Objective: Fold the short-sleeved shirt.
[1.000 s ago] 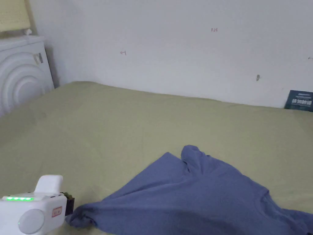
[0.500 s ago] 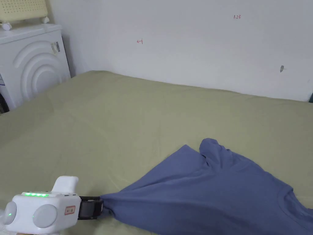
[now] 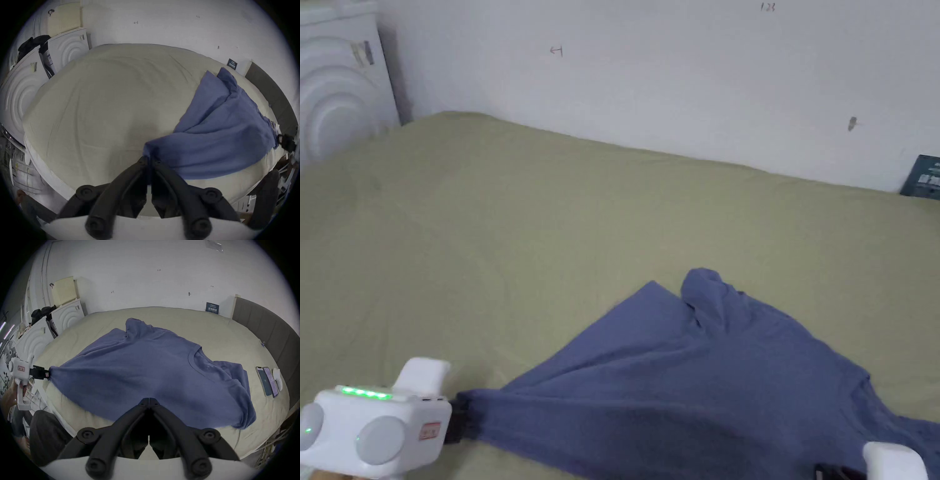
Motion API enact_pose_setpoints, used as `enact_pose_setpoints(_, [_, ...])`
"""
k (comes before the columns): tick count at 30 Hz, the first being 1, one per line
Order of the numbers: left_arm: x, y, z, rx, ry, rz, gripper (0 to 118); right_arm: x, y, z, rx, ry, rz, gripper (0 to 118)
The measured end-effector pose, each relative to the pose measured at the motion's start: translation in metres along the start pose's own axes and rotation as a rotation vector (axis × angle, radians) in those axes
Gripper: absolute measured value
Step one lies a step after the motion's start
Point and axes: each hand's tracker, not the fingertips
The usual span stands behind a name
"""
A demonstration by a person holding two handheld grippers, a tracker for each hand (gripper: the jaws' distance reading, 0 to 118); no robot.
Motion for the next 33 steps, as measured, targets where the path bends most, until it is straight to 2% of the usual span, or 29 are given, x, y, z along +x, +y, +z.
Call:
enact_pose_setpoints(7, [0.002, 0.007, 0.003, 0.004, -0.012, 0.018, 4, 0.039, 0.087, -0.08, -0.022, -0.045, 0.025, 0])
enact_pose_setpoints(11, [0.007, 0.009, 0.007, 0.008, -0.023, 0.031, 4, 0.053, 0.142, -0.128, -0.034, -0.096, 0.127, 0])
enact_pose_setpoints(18, [0.005, 0.012, 0.003, 0.003, -0.026, 0.046, 4, 0.072, 0.205, -0.204, -0.109, -0.046, 0.156, 0])
enact_pose_setpoints(19, [0.005, 0.013, 0.002, 0.001, -0.025, 0.043, 4, 0.073, 0.21, -0.213, -0.127, -0.03, 0.154, 9])
enact_pose_setpoints(20, [0.006, 0.013, 0.002, -0.002, -0.025, 0.04, 4, 0.073, 0.214, -0.222, -0.153, -0.008, 0.153, 42])
enact_pose_setpoints(21, [0.007, 0.014, 0.003, -0.003, -0.024, 0.036, 4, 0.074, 0.217, -0.233, -0.193, 0.021, 0.15, 92])
enact_pose_setpoints(22, [0.007, 0.015, 0.001, -0.005, -0.024, 0.033, 4, 0.074, 0.218, -0.244, -0.248, 0.028, 0.15, 115])
enact_pose_setpoints(23, [0.007, 0.016, 0.001, -0.006, -0.023, 0.032, 4, 0.072, 0.216, -0.255, -0.313, 0.024, 0.157, 108])
enact_pose_setpoints(24, [0.008, 0.016, 0.001, -0.008, -0.026, 0.032, 4, 0.071, 0.205, -0.249, -0.272, 0.043, 0.18, 104])
enact_pose_setpoints(26, [0.007, 0.017, 0.0, -0.01, -0.028, 0.033, 4, 0.069, 0.198, -0.268, -0.295, -0.04, 0.227, 104])
enact_pose_setpoints(28, [0.007, 0.018, -0.002, -0.014, -0.033, 0.034, 4, 0.067, 0.189, -0.282, -0.345, -0.073, 0.285, 104])
enact_pose_setpoints(29, [0.007, 0.019, -0.002, -0.016, -0.035, 0.029, 4, 0.067, 0.185, -0.281, -0.318, -0.06, 0.263, 103])
enact_pose_setpoints(31, [0.0, 0.017, -0.004, -0.016, -0.036, 0.026, 4, 0.063, 0.196, -0.268, -0.338, -0.052, 0.14, 99])
enact_pose_setpoints(32, [0.0, 0.017, -0.003, -0.015, -0.035, 0.026, 4, 0.062, 0.197, -0.258, -0.353, 0.036, 0.059, 80])
enact_pose_setpoints(33, [0.002, 0.018, -0.003, -0.019, -0.031, 0.024, 4, 0.055, 0.199, -0.245, -0.326, 0.032, 0.066, 45])
